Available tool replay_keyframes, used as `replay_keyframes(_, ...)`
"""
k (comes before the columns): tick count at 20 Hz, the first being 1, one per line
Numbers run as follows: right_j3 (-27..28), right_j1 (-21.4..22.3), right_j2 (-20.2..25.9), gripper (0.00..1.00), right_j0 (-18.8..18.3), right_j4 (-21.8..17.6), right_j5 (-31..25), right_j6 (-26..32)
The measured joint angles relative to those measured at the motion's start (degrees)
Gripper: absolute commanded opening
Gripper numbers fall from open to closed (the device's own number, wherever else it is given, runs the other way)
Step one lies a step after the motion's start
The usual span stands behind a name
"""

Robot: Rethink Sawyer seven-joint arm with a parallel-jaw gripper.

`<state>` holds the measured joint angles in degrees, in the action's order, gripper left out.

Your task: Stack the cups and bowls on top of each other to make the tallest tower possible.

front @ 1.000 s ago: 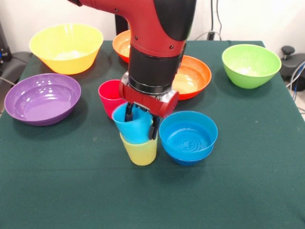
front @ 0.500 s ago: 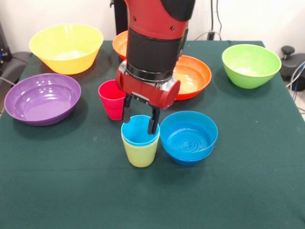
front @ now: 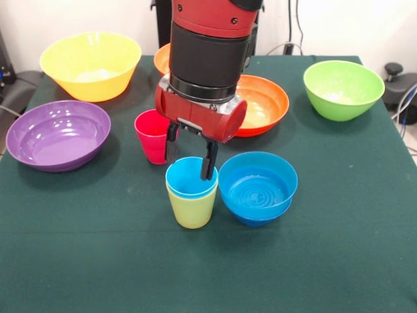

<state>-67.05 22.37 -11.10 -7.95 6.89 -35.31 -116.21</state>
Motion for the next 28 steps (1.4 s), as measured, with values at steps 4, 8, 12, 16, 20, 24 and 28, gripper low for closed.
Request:
replay_keyframes(4,0.0,0.0,0.4,1.00,-0.2,0.5,0.0,0.0)
replay_keyframes(8,-0.1,-0.1,1.2,1.00,-0.8,1.3,0.0,0.0)
replay_keyframes(12,-0.1,-0.4,1.5,1.00,-0.9,1.5,0.7,0.0)
replay_keyframes(16,-0.4,-1.0,2.0,1.00,-1.1,1.5,2.6,0.0)
replay_keyframes(20,-1.5,-1.1,2.2,1.00,-1.1,1.6,4.4,0.0)
replay_keyframes(24,-3.2,-1.1,2.2,1.00,-1.1,1.6,5.7,0.0)
replay_keyframes(28,-4.8,-1.1,2.3,1.00,-1.1,1.6,6.7,0.0)
